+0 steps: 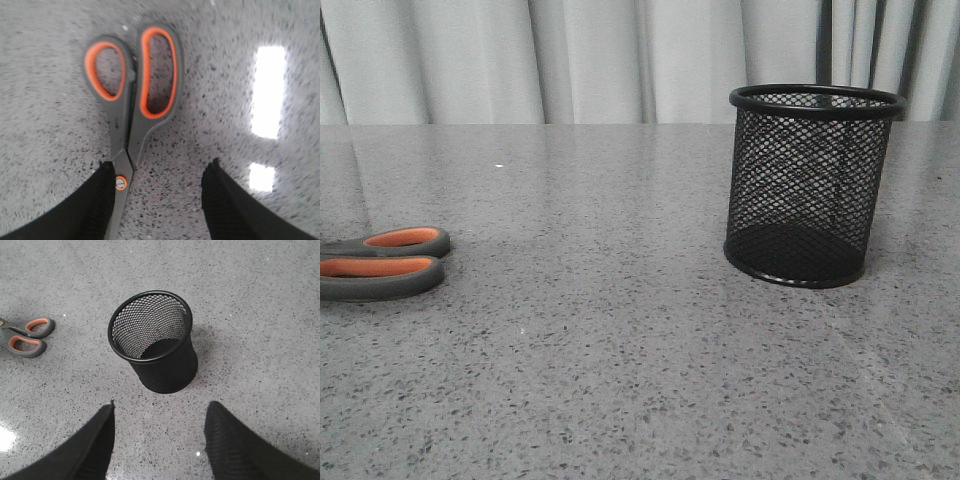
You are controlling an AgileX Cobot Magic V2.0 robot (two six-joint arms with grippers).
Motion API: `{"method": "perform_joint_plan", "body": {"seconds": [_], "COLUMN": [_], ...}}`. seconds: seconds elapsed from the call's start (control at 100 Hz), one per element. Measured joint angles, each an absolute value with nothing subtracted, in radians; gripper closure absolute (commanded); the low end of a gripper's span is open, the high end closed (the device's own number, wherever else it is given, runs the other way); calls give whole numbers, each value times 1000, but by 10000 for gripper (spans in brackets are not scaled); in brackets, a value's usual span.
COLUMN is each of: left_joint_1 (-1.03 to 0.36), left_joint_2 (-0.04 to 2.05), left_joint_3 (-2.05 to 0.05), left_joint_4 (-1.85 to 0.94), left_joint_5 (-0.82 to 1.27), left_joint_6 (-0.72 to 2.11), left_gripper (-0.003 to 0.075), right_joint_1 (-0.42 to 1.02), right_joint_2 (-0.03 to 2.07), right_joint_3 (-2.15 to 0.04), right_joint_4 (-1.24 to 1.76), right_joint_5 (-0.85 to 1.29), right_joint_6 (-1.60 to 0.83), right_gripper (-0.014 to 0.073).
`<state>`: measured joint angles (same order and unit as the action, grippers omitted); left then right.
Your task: Put scissors into bucket
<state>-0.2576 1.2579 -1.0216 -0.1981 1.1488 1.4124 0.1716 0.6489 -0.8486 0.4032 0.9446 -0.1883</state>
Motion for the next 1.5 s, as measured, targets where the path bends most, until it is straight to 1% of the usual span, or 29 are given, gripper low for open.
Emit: {"method": "perform_joint_plan", "body": {"seconds": [0.18,0.47,0.67,0.87,1.18,1.5], "left_joint_1": [-320,-328,-328,-328,-328,-328], "left_joint_2": [1338,1422,1489,1499,1503,1569], "left_joint_3": [-1024,-1077,-1125,-1129,-1129,-1146], "left_joint_4": [-102,-84,-84,-89,-102,-108], "left_joint_5": [1094,1053,1121,1166,1144,1165], "left_joint_6": [1426,1442,1448,1465,1475,1475], "left_gripper": [357,357,357,357,357,358], "right_joint_1": [172,172,172,172,172,172], "right_joint_2": [649,649,649,649,649,649], "right_joint_3": [-849,-849,-849,-849,-849,-849], "right_joint_4": [403,403,403,403,403,403], "right_joint_5": [946,955,961,971,972,978], "right_joint_6": [-188,-191,-193,-193,-193,-193], "right_gripper": [230,230,230,230,230,230]}}
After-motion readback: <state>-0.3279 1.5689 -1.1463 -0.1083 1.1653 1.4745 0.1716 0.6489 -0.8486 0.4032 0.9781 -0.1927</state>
